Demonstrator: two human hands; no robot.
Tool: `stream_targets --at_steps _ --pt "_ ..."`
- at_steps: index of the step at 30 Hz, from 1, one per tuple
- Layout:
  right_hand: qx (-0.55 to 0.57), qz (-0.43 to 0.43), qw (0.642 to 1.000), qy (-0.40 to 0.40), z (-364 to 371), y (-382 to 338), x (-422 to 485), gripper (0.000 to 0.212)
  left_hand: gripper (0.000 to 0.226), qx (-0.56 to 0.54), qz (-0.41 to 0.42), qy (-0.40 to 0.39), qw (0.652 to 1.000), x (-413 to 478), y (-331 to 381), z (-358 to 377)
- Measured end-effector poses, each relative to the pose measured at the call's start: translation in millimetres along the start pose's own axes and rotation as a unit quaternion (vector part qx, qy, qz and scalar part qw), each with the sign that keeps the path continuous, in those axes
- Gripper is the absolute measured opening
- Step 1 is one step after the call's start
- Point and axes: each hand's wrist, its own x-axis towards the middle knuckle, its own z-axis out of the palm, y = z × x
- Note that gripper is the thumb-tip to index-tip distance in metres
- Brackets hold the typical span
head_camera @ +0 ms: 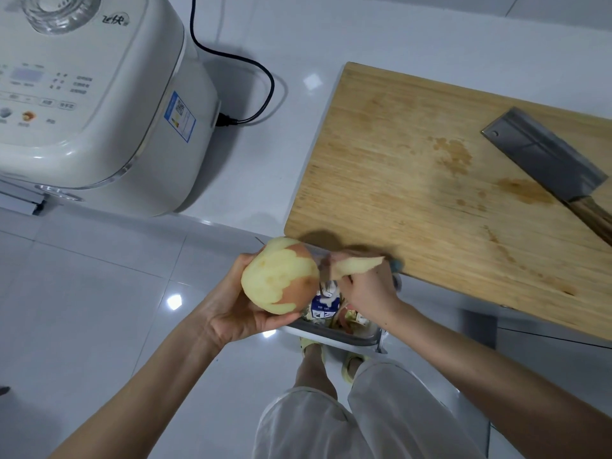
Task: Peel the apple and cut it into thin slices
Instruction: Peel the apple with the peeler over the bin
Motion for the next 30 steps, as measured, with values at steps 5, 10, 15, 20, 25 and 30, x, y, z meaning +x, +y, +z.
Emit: stream_targets --at_steps 5,10,15,20,25,30 --pt "-0.17 0.095 0.972 -0.13 14.8 6.4 -7.7 0.023 0.081 -0.009 0.02 -0.02 1.0 0.1 7.6 8.1" --pt "-0.184 0.235 0.9 -0.319 9.5 8.8 7.4 0.033 0.065 0.029 0.026 0.022 0.999 1.2 8.2 4.9" --pt "-0.204 0.266 0.822 -0.46 2.7 5.5 12.8 0.031 0.1 0.056 0.02 0.038 0.998 1.5 12.9 0.0" --pt "-0.185 0.248 0.862 -0.401 -11.9 -0.6 15.3 0.027 0.072 0.071 0.026 0.048 0.996 1.4 12.5 -0.9" --pt "0.036 0.121 0.979 -0.159 -32.0 -15.6 10.7 0.032 0.076 0.058 0.028 0.042 0.997 3.8 10.0 -7.2" --pt "-0.031 -0.104 0.993 0.046 -30.8 -47.9 15.4 0.031 0.058 0.081 0.032 0.019 0.996 5.3 8.2 -4.6"
